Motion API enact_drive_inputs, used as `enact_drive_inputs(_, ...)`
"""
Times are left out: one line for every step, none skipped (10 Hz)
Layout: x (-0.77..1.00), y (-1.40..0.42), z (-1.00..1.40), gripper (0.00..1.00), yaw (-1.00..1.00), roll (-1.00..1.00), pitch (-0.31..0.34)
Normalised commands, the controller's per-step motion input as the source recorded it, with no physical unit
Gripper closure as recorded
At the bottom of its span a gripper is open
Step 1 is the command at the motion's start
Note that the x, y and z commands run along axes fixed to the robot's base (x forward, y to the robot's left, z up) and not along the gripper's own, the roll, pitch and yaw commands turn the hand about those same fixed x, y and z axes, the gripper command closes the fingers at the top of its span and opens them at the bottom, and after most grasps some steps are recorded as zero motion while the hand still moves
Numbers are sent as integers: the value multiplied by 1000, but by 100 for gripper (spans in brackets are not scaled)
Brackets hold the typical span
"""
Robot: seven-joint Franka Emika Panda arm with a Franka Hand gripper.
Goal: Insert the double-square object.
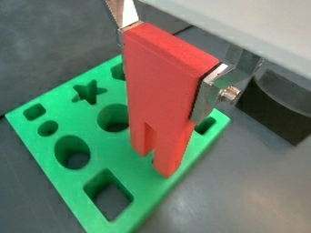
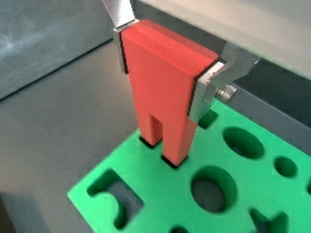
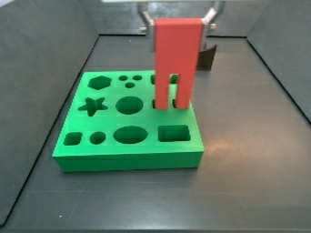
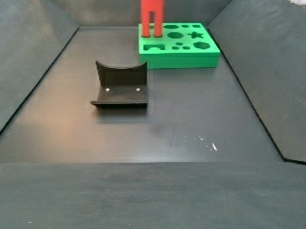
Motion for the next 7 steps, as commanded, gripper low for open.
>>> enact_drive_inputs(-251, 34, -37, 100, 0, 73, -26)
enact_drive_inputs(131, 0, -200, 100, 0, 7, 0)
enact_drive_inputs(426, 0, -283, 100, 0, 11, 0)
enact_drive_inputs(577, 0, -326, 100, 0, 14, 19)
enact_drive_inputs(611, 0, -351, 100, 0, 30, 33)
enact_drive_inputs(397, 0, -314, 100, 0, 109, 56)
enact_drive_inputs(209, 0, -246, 100, 20, 117, 36)
